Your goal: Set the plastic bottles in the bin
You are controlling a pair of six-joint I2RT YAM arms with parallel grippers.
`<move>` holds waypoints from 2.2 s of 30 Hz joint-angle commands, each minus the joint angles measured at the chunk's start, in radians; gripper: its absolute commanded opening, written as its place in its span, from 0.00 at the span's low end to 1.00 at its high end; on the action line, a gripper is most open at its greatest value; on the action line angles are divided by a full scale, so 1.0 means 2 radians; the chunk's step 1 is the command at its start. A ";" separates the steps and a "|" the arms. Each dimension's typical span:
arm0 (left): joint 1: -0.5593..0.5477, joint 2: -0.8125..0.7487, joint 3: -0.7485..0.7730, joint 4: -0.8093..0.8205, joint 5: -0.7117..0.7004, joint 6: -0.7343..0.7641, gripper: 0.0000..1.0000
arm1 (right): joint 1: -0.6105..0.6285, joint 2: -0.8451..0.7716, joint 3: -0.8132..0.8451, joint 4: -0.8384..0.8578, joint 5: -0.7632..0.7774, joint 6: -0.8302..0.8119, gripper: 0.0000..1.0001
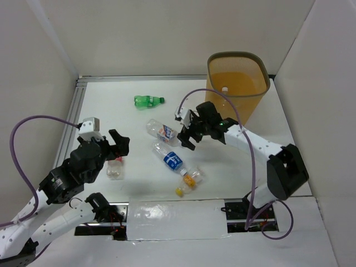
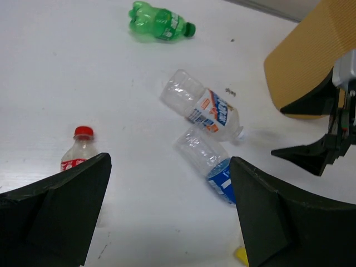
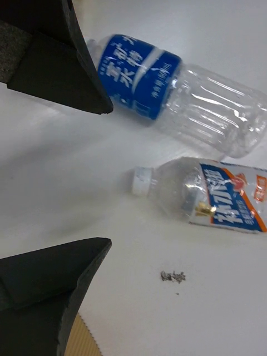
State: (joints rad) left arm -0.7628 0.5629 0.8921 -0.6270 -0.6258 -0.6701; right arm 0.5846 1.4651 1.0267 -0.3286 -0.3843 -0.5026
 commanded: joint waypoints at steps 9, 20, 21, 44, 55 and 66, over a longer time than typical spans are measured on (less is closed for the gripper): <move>0.001 0.015 0.006 -0.111 -0.032 -0.032 1.00 | 0.044 0.121 0.113 0.042 0.046 0.082 0.99; 0.001 0.000 -0.009 -0.132 -0.016 -0.055 1.00 | 0.055 0.215 0.158 0.057 0.082 0.096 0.99; 0.001 0.000 -0.009 -0.137 -0.016 -0.059 1.00 | 0.055 0.227 0.163 0.057 0.082 0.096 0.99; 0.001 0.030 -0.036 -0.111 0.019 -0.078 1.00 | 0.048 0.235 0.220 0.025 0.017 0.080 0.25; 0.001 0.063 -0.053 -0.093 0.025 -0.069 0.91 | -0.025 0.135 0.362 -0.083 -0.085 0.079 0.19; 0.001 0.113 -0.043 -0.049 0.021 -0.058 0.96 | -0.124 0.058 0.428 -0.064 -0.093 0.125 0.19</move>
State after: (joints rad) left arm -0.7628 0.7731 0.7879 -0.8013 -0.5774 -0.8101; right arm 0.3836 1.6249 1.8488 -0.4709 -0.5659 -0.3027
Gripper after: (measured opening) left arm 0.952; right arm 0.720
